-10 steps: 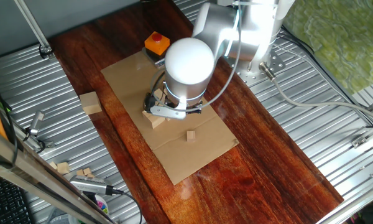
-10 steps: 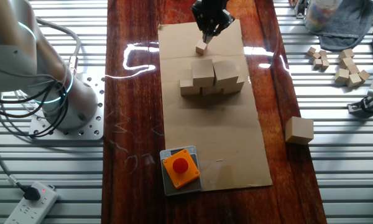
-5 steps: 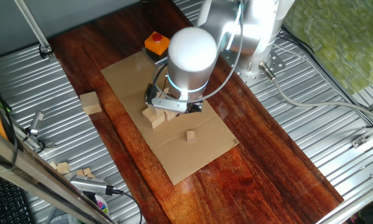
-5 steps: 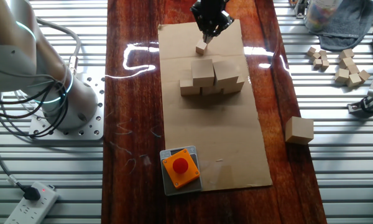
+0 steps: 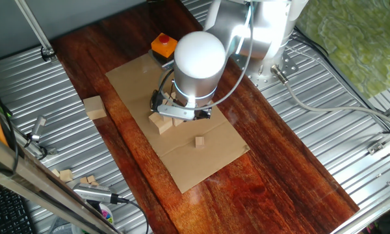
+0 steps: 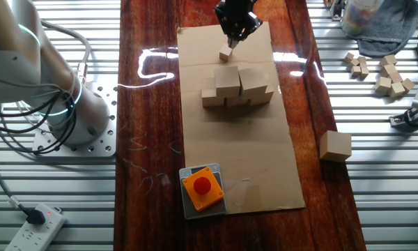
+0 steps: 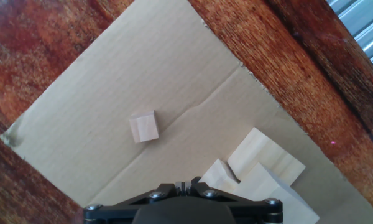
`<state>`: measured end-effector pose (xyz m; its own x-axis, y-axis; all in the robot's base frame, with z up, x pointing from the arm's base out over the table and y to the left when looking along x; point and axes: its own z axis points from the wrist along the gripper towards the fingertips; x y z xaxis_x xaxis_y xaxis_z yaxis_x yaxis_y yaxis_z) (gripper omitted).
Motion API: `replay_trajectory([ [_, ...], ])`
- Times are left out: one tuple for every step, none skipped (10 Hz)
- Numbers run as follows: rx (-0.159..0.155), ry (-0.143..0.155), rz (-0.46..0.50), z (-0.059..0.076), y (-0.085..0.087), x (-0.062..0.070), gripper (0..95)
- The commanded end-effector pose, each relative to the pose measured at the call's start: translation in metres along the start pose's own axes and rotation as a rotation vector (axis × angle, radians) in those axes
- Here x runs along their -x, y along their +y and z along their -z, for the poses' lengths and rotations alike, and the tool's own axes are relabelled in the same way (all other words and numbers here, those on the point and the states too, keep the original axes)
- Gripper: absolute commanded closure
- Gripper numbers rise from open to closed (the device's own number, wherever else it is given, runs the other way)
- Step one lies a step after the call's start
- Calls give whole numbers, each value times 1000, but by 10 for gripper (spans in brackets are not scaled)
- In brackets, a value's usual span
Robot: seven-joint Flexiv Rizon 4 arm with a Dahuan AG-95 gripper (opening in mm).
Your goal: Stack the blocks into a pyramid shape
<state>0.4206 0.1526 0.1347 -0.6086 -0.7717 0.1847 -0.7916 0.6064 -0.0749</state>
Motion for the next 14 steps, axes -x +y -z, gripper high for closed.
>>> replay_trajectory([
  [-1, 1, 0, 0, 0, 0, 950],
  [-1, 2, 1, 0, 0, 0, 950],
  [-2, 3, 3, 0, 0, 0, 950],
  [-3, 4, 3, 0, 0, 0, 950],
  [-2, 3, 4, 0, 0, 0, 950],
  [-2, 3, 4, 0, 0, 0, 950],
  [-2, 3, -2, 0, 0, 0, 950],
  [2, -2, -17, 0, 0, 0, 950],
  [3, -12, -15, 0, 0, 0, 950],
  [0, -15, -27, 0, 0, 0, 950],
  [2, -26, -22, 0, 0, 0, 950],
  [5, -26, -30, 0, 0, 0, 950],
  [4, -24, -35, 0, 0, 0, 950],
  [6, -26, -51, 0, 0, 0, 950],
])
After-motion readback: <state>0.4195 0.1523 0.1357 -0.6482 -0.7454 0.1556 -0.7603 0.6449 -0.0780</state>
